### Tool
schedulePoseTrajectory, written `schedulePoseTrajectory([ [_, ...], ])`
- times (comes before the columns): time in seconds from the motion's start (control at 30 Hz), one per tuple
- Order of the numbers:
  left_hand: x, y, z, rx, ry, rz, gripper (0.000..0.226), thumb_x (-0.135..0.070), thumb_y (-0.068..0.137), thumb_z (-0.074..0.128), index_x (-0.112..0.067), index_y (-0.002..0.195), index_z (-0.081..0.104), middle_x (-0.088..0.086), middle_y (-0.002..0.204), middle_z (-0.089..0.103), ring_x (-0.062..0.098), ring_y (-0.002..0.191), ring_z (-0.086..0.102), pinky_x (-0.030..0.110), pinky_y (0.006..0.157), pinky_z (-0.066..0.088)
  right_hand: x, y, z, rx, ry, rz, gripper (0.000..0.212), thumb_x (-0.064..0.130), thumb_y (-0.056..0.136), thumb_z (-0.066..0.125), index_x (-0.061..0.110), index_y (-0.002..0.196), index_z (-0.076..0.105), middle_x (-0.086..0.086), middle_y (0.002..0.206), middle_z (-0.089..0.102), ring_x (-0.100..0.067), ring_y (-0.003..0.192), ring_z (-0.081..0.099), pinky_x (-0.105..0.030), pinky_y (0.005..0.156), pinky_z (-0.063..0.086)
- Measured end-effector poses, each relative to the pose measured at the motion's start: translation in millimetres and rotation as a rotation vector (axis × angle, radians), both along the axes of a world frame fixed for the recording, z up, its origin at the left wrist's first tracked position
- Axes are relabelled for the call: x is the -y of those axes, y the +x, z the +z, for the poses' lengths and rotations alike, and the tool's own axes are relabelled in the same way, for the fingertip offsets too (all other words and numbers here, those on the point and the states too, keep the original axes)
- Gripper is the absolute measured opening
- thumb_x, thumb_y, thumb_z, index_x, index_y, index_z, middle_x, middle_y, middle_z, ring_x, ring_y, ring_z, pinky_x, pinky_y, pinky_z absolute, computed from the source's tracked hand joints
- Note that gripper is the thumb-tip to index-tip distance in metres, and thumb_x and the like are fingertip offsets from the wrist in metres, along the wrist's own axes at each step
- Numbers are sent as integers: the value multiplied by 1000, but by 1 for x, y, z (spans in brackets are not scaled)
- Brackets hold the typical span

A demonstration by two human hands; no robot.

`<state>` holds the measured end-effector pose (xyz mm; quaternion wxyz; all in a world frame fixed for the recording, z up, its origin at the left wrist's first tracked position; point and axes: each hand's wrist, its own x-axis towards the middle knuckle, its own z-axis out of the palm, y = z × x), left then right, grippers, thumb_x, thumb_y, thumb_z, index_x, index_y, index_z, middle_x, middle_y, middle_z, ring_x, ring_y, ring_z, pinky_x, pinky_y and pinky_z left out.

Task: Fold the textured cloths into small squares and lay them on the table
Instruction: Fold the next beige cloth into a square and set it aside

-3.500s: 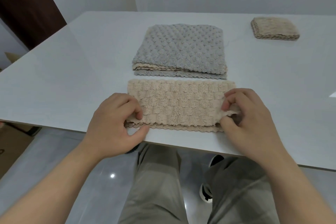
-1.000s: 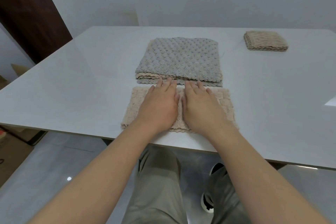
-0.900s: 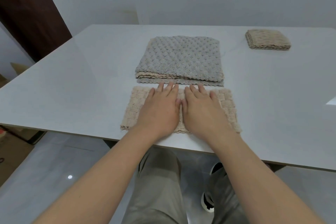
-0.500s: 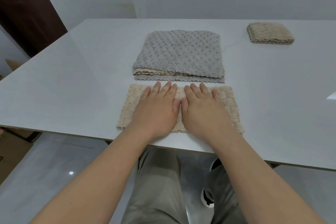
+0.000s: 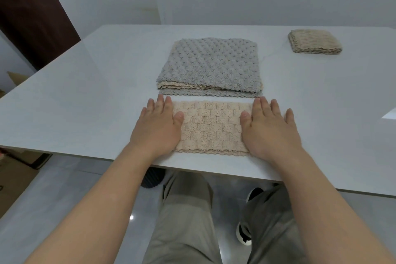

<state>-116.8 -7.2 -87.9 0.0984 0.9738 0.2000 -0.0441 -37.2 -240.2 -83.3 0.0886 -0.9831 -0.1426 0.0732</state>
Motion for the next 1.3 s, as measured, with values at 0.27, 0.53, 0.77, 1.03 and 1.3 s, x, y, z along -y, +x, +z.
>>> schedulePoseTrajectory([
  [0.27, 56, 13, 20, 166, 35, -233, 60, -38, 110, 15, -11, 163, 7, 6, 172, 3, 23, 159, 0, 42, 129, 2, -40, -20, 12, 178, 51, 275, 61, 38, 108, 12, 10, 162, 7, -5, 171, 3, -22, 157, -3, -48, 127, 1],
  [0.53, 40, 6, -2, 76, 59, -248, 61, -47, 108, 7, -24, 164, -3, -8, 171, -7, 14, 157, -10, 39, 128, -3, -31, -16, -6, 78, 58, 208, 64, 44, 107, 11, 14, 163, 5, 1, 171, 0, -15, 157, -4, -38, 127, -2],
  [0.77, 10, -4, -3, 60, 35, -139, 62, -50, 107, 6, -26, 163, -5, -8, 171, -10, 13, 157, -11, 39, 128, -4, -14, -12, -6, 54, 59, 114, 66, 47, 107, 8, 13, 163, 3, 0, 171, 0, -15, 157, -4, -39, 127, -1],
  [1.03, 2, -8, -2, 7, 60, -90, 66, -53, 106, 4, -22, 163, -8, -1, 171, -13, 20, 157, -13, 47, 127, -7, 4, -4, -1, -4, 42, -8, 68, 49, 106, 8, 13, 163, 1, 0, 171, -2, -19, 157, -4, -50, 126, -1],
  [1.3, 13, -2, 34, 33, 13, -370, 96, -79, 93, 23, -20, 164, -4, -3, 171, -11, 13, 157, -12, 39, 128, -7, 12, 3, 22, 270, 90, -114, 46, 39, 107, 27, 4, 113, 57, -17, 113, 61, -40, 105, 57, -47, 87, 46],
])
